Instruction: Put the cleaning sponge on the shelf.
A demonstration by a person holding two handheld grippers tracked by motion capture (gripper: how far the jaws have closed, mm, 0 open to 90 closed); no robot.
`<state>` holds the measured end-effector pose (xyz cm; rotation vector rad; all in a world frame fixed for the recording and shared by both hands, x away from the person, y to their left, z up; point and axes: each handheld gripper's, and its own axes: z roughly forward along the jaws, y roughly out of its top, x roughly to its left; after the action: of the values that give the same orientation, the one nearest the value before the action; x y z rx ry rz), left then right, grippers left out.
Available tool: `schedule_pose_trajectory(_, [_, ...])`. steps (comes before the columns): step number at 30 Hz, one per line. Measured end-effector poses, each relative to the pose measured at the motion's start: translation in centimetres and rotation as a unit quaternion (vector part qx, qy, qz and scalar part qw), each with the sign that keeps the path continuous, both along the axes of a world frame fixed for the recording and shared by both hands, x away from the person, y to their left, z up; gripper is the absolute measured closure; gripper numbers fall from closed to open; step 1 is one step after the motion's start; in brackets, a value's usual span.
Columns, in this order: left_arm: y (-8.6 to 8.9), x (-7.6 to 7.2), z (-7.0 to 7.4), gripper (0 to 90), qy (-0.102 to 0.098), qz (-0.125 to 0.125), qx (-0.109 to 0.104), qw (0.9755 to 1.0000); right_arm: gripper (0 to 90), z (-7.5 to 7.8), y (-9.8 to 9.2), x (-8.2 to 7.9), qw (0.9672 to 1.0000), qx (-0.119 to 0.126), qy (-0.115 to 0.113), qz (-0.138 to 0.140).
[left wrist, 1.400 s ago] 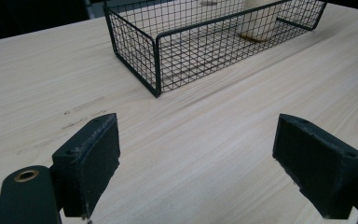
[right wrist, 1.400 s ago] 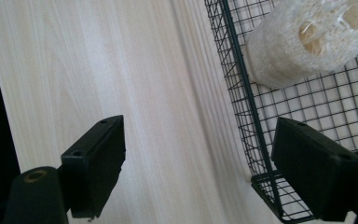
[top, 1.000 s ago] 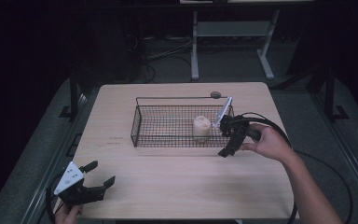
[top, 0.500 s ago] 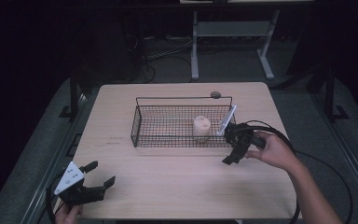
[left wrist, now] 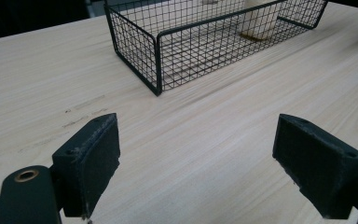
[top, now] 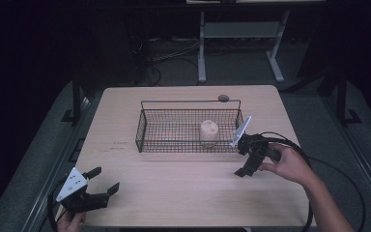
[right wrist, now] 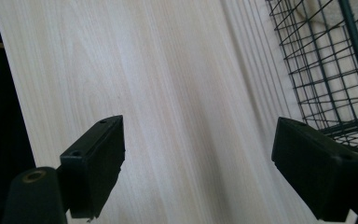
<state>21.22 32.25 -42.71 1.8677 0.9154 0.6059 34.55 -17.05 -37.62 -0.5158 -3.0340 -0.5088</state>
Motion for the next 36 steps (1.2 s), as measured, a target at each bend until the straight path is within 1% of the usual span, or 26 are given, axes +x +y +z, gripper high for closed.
schedule_pose_trajectory(4, [0.0,0.0,0.0,14.1,0.001,0.0,0.001,1.0,16.6,-0.2,-0.3,-0.5,1.0,0.006,-0.004,0.002])
schedule_pose_trajectory(10, [0.0,0.0,0.0,14.1,0.001,0.001,0.001,1.0,16.6,-0.7,-0.9,-1.0,1.0,0.007,0.0,-0.004])
schedule_pose_trajectory(19, [-0.1,0.0,0.0,14.1,0.002,0.0,0.003,1.0,16.6,-1.3,-1.7,-1.7,0.9999,0.008,-0.001,-0.01])
schedule_pose_trajectory(27, [0.0,0.0,0.0,14.1,0.001,0.001,0.002,1.0,16.6,-1.7,-2.3,-2.2,0.9998,0.013,-0.002,-0.014])
schedule_pose_trajectory(36, [0.0,0.0,-0.1,14.1,0.004,0.001,0.002,1.0,16.5,-2.6,-3.1,-2.9,0.9996,0.021,0.0,-0.021])
